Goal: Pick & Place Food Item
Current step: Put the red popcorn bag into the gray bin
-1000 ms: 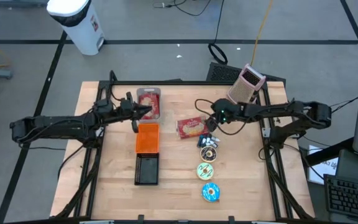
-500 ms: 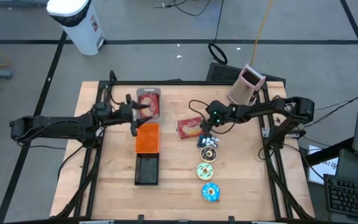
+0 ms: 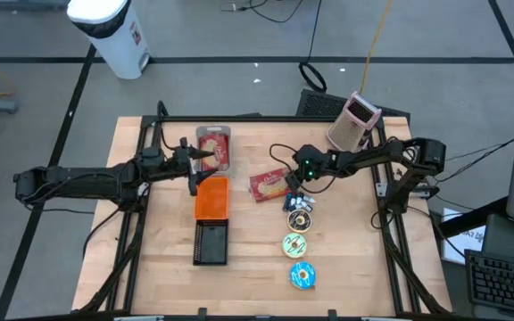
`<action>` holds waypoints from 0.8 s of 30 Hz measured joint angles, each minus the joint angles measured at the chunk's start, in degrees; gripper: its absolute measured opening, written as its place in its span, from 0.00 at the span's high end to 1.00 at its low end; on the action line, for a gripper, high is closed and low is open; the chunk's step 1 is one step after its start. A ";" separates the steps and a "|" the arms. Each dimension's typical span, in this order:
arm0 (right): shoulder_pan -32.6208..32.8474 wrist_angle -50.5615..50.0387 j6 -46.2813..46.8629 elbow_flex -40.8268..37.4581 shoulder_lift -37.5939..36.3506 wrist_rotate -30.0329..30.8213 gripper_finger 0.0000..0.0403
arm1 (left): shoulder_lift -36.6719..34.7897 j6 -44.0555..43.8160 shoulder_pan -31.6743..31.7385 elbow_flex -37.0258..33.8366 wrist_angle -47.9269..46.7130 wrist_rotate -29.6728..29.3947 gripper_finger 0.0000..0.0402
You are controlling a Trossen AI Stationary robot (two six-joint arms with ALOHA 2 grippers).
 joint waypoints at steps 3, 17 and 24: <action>0.02 -0.09 -1.12 -0.05 0.06 0.85 0.70 | 0.00 -0.10 0.00 0.00 0.00 0.00 0.37; 1.16 8.36 -19.51 -0.29 -4.62 0.95 0.99 | 0.00 -7.94 0.00 0.00 0.08 0.36 0.40; 8.84 13.87 -43.42 -0.20 -13.77 7.23 1.00 | 0.81 -15.56 0.00 0.01 2.91 -1.03 0.40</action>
